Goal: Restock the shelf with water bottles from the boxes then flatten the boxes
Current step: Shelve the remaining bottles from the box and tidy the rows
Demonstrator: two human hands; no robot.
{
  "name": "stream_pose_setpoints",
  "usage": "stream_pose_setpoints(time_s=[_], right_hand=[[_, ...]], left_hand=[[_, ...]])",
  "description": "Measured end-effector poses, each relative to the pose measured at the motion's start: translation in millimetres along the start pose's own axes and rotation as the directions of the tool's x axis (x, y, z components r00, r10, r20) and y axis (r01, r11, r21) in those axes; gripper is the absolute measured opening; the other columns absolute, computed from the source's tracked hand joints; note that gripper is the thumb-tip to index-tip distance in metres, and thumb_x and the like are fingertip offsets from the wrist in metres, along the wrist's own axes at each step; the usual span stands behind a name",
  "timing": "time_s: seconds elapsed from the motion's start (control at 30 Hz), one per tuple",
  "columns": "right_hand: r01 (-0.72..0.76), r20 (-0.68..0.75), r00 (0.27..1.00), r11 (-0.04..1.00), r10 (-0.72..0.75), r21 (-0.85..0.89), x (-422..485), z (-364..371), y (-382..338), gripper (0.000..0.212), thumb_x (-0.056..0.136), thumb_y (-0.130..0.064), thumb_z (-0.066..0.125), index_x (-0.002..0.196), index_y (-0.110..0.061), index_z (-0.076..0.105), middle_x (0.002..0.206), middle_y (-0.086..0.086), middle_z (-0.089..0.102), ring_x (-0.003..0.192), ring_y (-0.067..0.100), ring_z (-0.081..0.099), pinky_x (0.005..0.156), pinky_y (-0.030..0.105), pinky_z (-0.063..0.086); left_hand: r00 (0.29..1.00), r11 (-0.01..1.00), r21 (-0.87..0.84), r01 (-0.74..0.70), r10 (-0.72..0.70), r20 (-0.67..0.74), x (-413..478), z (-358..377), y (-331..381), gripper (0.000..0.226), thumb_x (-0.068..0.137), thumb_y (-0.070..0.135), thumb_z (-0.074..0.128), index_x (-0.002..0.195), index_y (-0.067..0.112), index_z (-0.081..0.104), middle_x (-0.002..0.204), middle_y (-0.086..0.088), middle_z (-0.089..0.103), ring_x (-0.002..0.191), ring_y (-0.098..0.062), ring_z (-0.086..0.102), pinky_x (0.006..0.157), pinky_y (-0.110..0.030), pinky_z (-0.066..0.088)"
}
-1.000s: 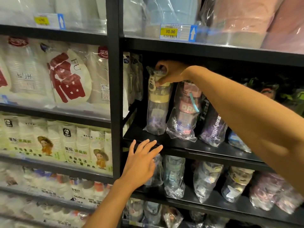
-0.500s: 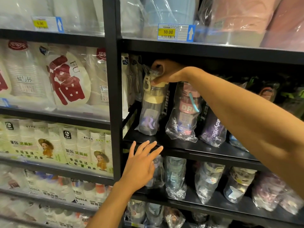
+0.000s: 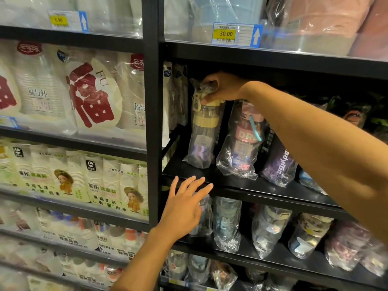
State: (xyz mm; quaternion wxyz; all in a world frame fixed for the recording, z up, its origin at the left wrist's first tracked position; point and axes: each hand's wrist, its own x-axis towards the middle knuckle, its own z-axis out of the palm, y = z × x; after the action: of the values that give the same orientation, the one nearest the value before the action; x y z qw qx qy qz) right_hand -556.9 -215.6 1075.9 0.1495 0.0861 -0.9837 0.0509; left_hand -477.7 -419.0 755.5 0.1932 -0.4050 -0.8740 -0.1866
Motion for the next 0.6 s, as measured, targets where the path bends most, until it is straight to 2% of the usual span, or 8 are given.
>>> stream_pose_setpoints(time_s=[0.07, 0.2, 0.33, 0.47, 0.6], right_hand=[[-0.003, 0.004, 1.000, 1.000, 0.003, 0.008, -2.0, 0.6, 0.5, 0.071, 0.084, -0.052, 0.080, 0.145, -0.026, 0.054, 0.142, -0.001, 0.059, 0.127, 0.023, 0.057, 0.103, 0.032, 0.044], [0.003, 0.027, 1.000, 0.999, -0.005, 0.052, -7.6, 3.5, -1.1, 0.081, 0.085, -0.056, 0.078, 0.153, -0.026, 0.046, 0.151, -0.003, 0.053, 0.137, 0.021, 0.051, 0.115, 0.036, 0.042], [-0.025, -0.018, 1.000, 0.999, 0.025, 0.029, -20.8, -4.3, 6.6, 0.085, 0.089, -0.055, 0.074, 0.159, -0.026, 0.036, 0.161, 0.000, 0.042, 0.146, 0.025, 0.042, 0.118, 0.033, 0.035], [-0.108, -0.075, 0.992, 0.993, 0.104, -0.049, -48.9, -17.8, 32.7, 0.074, 0.094, -0.045, 0.073, 0.156, -0.023, 0.040, 0.158, 0.006, 0.045, 0.142, 0.029, 0.044, 0.114, 0.034, 0.036], [-0.203, -0.017, 0.979, 0.969, 0.202, -0.144, -84.0, -31.9, 61.4, 0.081, 0.087, -0.060, 0.071, 0.154, -0.025, 0.041, 0.155, 0.007, 0.047, 0.137, 0.032, 0.049, 0.114, 0.043, 0.041]], left_hand=[[1.000, 1.000, 0.000, -0.002, 0.002, -0.007, -0.1, 0.1, -0.2, 0.066, 0.097, 0.024, 0.046, 0.158, 0.042, 0.028, 0.167, 0.013, 0.026, 0.157, -0.014, 0.014, 0.128, -0.052, -0.005], [1.000, 1.000, -0.002, -0.007, 0.007, -0.017, -0.1, 0.5, -0.4, 0.066, 0.096, 0.024, 0.047, 0.158, 0.042, 0.030, 0.166, 0.013, 0.027, 0.156, -0.014, 0.015, 0.128, -0.054, -0.002], [1.000, 1.000, 0.006, -0.006, 0.006, -0.020, -0.4, -0.3, -1.0, 0.067, 0.096, 0.023, 0.048, 0.157, 0.042, 0.031, 0.165, 0.013, 0.029, 0.156, -0.014, 0.017, 0.128, -0.054, 0.000], [1.000, 1.000, -0.016, 0.022, -0.022, -0.019, 1.2, -3.1, 2.9, 0.066, 0.095, 0.022, 0.050, 0.156, 0.042, 0.035, 0.164, 0.014, 0.031, 0.155, -0.013, 0.018, 0.128, -0.054, 0.000], [0.998, 0.998, -0.030, 0.051, -0.053, -0.044, 11.9, -9.8, 18.4, 0.060, 0.096, 0.025, 0.054, 0.153, 0.037, 0.041, 0.160, 0.012, 0.036, 0.153, -0.015, 0.024, 0.127, -0.054, -0.002]])
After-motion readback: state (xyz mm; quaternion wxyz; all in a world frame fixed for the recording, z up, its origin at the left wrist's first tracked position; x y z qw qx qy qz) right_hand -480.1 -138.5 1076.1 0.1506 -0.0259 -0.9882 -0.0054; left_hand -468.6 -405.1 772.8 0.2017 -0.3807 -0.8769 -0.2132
